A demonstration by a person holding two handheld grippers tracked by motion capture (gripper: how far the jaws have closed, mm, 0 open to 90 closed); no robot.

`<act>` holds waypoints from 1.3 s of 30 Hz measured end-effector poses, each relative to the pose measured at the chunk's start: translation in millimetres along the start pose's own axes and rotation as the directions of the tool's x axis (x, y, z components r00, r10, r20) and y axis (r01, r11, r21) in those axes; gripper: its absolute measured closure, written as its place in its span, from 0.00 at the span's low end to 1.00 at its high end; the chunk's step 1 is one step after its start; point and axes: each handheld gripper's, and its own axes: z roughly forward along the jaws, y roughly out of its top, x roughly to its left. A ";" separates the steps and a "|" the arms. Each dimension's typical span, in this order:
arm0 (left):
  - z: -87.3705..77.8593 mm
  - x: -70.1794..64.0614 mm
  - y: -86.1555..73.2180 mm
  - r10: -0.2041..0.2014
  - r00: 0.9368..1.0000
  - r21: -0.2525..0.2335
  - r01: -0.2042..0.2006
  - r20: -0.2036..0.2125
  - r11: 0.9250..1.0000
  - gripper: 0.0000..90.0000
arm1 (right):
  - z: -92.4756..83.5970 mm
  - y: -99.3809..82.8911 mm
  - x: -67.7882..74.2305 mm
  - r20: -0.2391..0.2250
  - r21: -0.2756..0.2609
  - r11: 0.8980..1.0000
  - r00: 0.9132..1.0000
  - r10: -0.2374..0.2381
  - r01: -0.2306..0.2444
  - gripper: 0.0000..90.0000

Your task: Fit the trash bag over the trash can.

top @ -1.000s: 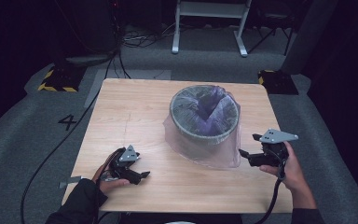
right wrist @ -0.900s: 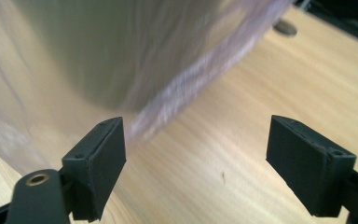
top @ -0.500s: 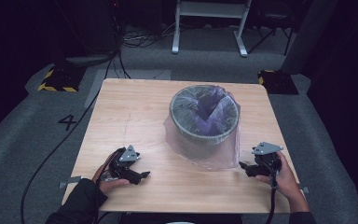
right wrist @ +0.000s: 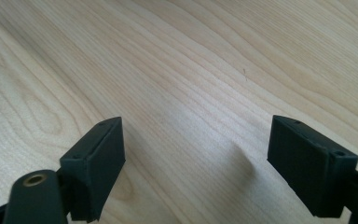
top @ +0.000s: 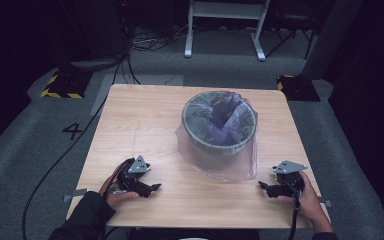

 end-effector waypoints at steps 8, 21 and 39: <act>0.0 0.0 0.0 0.000 1.000 0.000 0.000 0.000 1.000 0.16 | -5.9 -18.1 -4.7 -0.021 -0.048 0.995 0.996 0.087 -0.088 0.17; 0.0 -0.5 0.0 -0.001 1.000 0.000 0.001 -0.005 1.000 0.16 | -23.4 -49.0 -17.4 0.023 -0.088 0.974 0.977 0.212 -0.210 0.16; 1.3 1.1 1.2 0.008 1.000 0.001 -0.008 0.009 1.000 0.15 | -22.3 -48.3 -18.4 0.020 -0.088 0.975 0.978 0.209 -0.206 0.16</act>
